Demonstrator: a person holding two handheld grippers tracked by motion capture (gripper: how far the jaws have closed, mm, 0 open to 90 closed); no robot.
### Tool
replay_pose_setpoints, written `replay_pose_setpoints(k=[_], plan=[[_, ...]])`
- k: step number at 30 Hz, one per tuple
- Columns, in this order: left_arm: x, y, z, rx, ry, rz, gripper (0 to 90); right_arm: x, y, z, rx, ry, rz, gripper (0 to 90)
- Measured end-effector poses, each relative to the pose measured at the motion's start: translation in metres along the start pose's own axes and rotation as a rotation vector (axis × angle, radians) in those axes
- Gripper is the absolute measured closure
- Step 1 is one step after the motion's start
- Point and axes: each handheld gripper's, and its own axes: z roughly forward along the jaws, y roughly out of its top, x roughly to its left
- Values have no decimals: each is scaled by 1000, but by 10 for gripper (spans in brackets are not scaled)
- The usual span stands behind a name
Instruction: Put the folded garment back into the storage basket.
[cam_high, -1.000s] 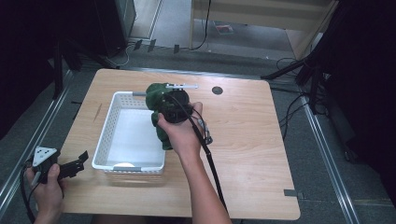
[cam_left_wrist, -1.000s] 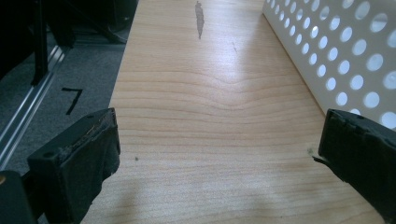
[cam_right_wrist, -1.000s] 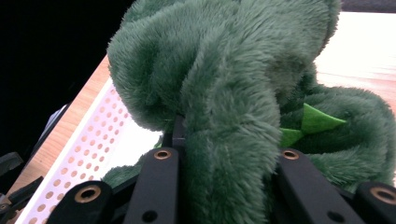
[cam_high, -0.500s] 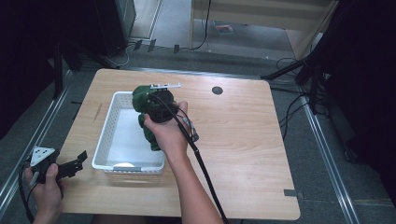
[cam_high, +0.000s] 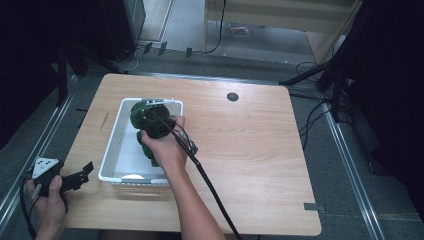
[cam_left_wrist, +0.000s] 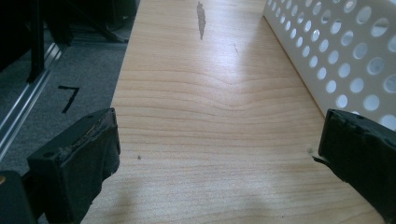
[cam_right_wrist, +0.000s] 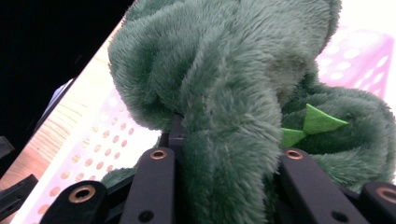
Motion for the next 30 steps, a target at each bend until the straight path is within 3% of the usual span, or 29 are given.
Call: replay_pose_setpoints(k=[6,9,12,24,28,30], plan=[[0,0,0,0,4,3,0,5,-12,22,7,-39,-2,687],[-1,0,0,-2,6,1,0,4,-17,30,-23,-55,10,681],[-1,0,1,-1,8,1,0,3,-22,39,-57,-60,-7,671],[-1,0,0,2,8,6,0,5,-28,63,9,-70,30,627],[-2,0,0,3,8,8,0,4,-30,70,41,-84,23,584],[-2,0,0,3,8,9,0,3,-31,74,58,-92,9,520]])
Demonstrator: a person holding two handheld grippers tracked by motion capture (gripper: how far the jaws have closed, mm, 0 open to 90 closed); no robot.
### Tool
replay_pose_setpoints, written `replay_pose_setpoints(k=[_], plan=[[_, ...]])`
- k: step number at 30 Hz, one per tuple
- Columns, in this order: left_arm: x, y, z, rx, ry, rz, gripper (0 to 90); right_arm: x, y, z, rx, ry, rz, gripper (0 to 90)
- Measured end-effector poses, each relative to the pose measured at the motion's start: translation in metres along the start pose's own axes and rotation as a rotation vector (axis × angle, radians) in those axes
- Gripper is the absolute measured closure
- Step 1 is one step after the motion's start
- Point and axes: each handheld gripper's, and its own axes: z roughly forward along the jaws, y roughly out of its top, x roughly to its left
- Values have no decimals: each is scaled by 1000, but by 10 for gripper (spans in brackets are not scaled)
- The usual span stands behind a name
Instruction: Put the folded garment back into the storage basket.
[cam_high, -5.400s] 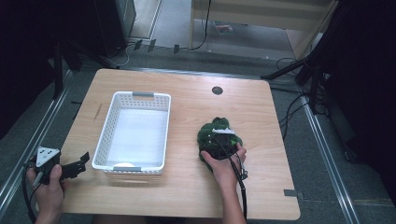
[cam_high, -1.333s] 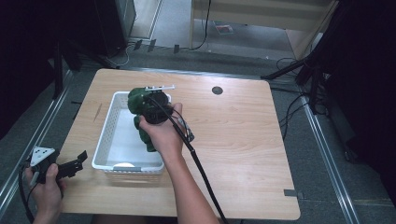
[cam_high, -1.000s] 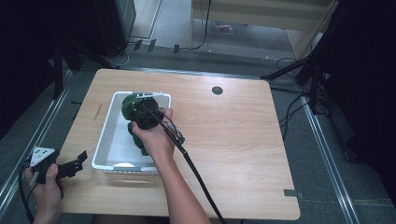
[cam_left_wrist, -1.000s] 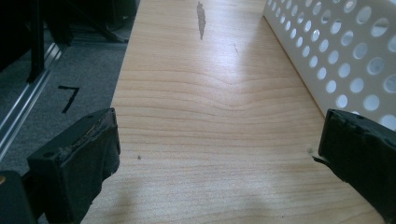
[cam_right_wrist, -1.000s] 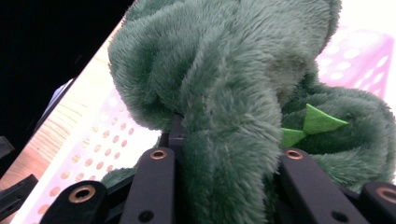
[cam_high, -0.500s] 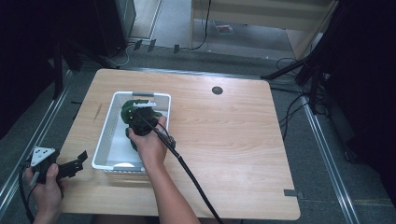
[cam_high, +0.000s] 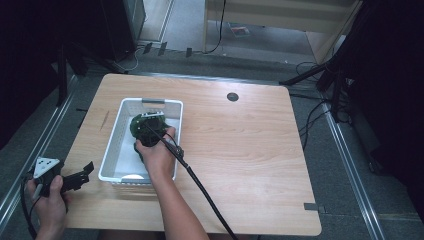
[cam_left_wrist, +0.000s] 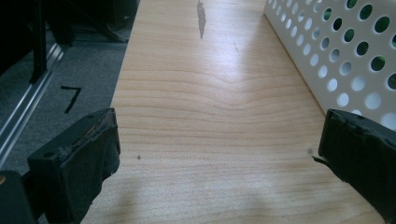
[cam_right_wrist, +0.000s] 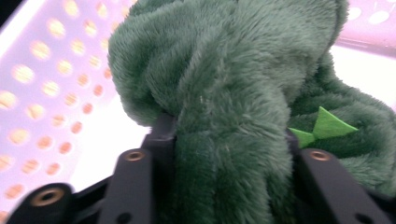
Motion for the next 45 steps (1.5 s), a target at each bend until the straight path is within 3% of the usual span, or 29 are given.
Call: replay_pose_setpoints(k=[2,4,7,8,12,17,19,21,25,30,35,45], plan=[[0,0,0,0,0,0,0,-1,0,2,25,4,-7,452],[0,0,0,1,0,1,0,-3,0,5,44,31,3,315],[0,0,0,0,1,1,0,1,1,3,54,13,-30,134],[0,0,0,0,1,2,0,3,2,1,68,14,-30,120],[0,0,0,-1,1,3,0,8,7,-16,22,9,-51,125],[0,0,0,0,4,3,0,5,14,-32,-32,18,-27,123],[0,0,0,-1,4,4,0,3,16,-39,-50,20,-24,145],[0,0,0,3,4,6,0,2,16,-45,-68,26,-33,242],[-1,0,0,0,4,2,0,0,17,-54,-89,21,-41,246],[-1,0,0,3,3,3,0,-6,18,-67,-122,-1,-53,158],[-1,0,0,4,5,8,0,-17,20,-81,-143,-24,-24,0],[-1,0,1,-1,7,10,0,-50,13,-109,-191,-43,-13,0]])
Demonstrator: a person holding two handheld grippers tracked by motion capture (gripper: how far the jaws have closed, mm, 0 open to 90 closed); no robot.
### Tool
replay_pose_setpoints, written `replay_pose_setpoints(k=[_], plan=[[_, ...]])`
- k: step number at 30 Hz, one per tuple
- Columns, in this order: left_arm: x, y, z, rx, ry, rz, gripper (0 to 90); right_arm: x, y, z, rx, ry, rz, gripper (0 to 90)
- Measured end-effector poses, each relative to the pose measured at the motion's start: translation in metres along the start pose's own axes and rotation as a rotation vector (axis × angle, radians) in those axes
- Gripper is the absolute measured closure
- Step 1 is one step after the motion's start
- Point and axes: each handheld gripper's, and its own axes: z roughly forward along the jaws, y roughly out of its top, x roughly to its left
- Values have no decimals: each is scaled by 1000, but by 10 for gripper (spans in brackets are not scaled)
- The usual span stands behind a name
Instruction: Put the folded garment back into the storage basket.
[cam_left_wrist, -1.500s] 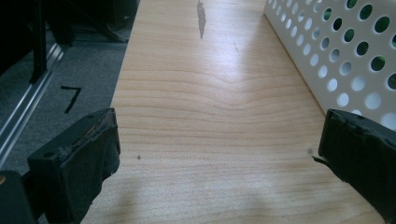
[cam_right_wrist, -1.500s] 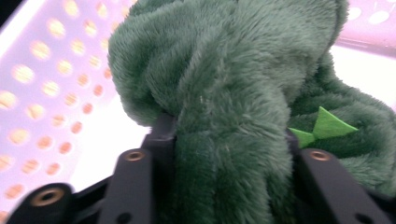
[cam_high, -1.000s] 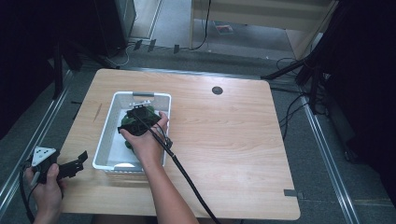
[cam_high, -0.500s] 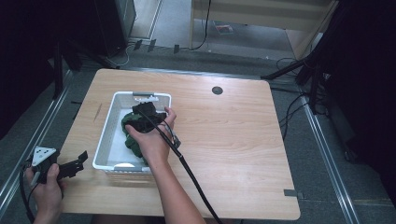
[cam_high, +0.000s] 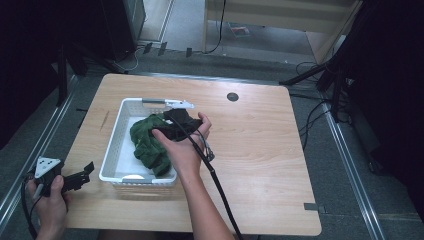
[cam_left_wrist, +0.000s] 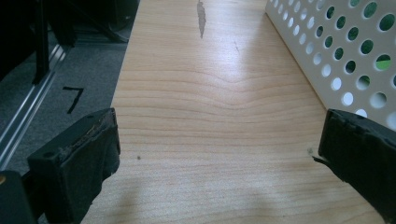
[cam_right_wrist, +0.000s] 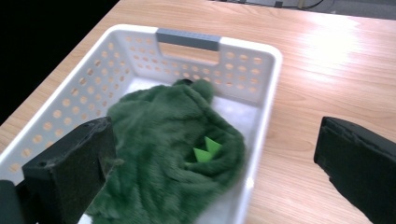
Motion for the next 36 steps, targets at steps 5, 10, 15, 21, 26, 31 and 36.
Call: replay_pose_setpoints(k=[5,10,15,21,26,31,36], plan=[[0,0,0,1,3,2,0,-19,-5,-9,-5,-6,17,0],[-1,0,0,3,2,4,0,-38,-10,-18,-20,-29,27,0],[-1,0,0,4,2,6,0,-59,-15,-27,-31,-53,57,0],[0,0,0,2,-1,4,0,-83,-25,-35,-34,-88,60,0],[-1,0,0,4,0,8,0,-106,-36,-44,-36,-117,75,0],[-1,0,0,4,-1,9,0,-127,-50,-52,-41,-139,99,0],[-2,0,0,5,2,18,0,-149,-65,-60,-48,-163,115,0]])
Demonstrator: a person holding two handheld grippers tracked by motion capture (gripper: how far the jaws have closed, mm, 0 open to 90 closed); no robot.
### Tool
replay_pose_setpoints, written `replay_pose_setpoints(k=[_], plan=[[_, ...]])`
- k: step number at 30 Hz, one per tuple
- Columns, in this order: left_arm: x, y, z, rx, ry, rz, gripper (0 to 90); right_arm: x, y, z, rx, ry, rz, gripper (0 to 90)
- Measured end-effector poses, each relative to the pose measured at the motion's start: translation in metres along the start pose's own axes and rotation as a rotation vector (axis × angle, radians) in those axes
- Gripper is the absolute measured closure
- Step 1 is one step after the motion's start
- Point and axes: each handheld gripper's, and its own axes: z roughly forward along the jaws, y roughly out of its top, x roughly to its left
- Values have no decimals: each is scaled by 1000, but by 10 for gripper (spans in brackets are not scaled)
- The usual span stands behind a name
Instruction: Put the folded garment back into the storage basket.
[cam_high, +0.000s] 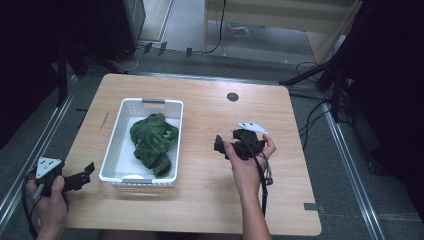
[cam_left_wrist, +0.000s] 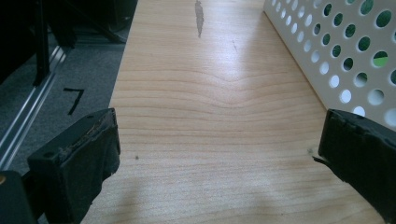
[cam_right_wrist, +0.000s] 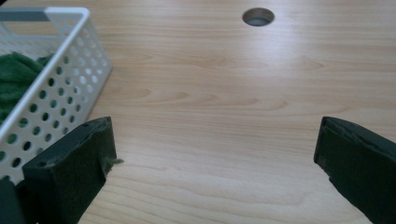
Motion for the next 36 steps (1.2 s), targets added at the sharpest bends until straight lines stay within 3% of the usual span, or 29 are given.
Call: replay_pose_setpoints(k=[13,16,25,36], plan=[[0,0,-1,-1,-2,-8,0,-60,-39,-12,5,-41,56,0],[1,0,-1,-2,-4,-11,0,-71,-47,-15,0,-52,47,0],[1,0,-1,-5,-2,-15,0,-99,-75,-18,3,-68,20,0],[1,0,-1,-4,1,-19,0,-132,-104,-25,-29,-96,63,0]])
